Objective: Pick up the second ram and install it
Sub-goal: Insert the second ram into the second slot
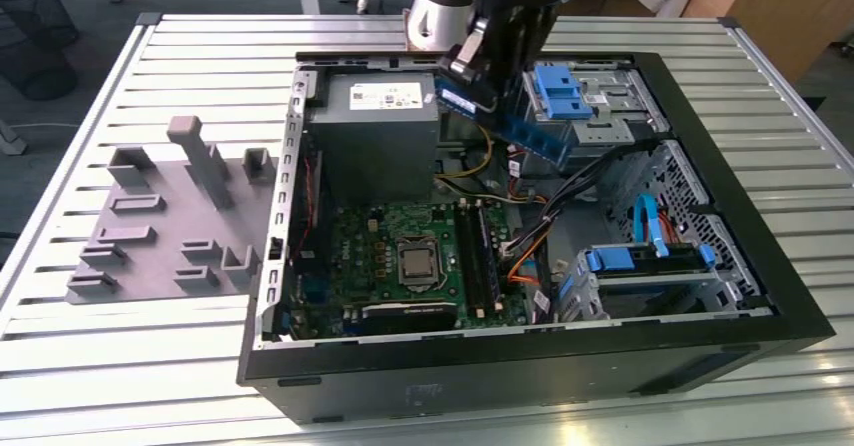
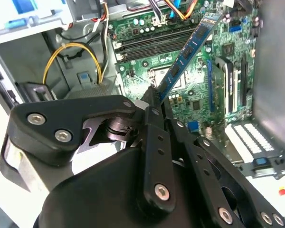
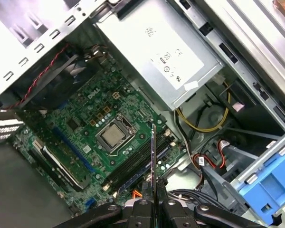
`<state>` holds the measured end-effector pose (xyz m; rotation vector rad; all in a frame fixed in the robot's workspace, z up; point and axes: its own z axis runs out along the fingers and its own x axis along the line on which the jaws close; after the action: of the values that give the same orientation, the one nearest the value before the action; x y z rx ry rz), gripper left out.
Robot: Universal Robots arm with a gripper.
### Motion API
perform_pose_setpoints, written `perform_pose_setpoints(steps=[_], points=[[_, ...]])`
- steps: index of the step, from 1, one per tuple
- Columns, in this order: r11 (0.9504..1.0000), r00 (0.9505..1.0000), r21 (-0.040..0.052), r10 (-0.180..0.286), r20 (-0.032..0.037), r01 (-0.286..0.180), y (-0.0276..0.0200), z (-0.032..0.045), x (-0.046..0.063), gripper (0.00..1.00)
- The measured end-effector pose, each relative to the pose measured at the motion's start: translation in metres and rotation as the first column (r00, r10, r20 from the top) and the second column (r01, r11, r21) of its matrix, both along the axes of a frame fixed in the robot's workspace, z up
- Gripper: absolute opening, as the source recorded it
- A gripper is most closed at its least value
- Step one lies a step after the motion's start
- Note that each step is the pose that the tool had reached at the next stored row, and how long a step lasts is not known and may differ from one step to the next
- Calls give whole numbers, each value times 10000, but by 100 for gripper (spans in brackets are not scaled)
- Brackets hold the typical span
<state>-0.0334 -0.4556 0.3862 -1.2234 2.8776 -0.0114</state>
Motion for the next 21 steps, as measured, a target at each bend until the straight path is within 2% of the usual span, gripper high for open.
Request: perform_pose_setpoints(steps=[5,8,10,13,16,21], points=[[9964,9964,1,-845,0,845,0,-18,0,14],[9904,9904,0,-1380,0,1380,0,-29,0,14],[9845,9845,1,-1752,0,1752,0,-37,0,14],[9735,9735,0,-2285,0,2285,0,-48,0,14],[9598,9598,0,-2808,0,2808,0,-57,0,14],[9302,9302,1,-3670,1,3670,0,-74,0,14]])
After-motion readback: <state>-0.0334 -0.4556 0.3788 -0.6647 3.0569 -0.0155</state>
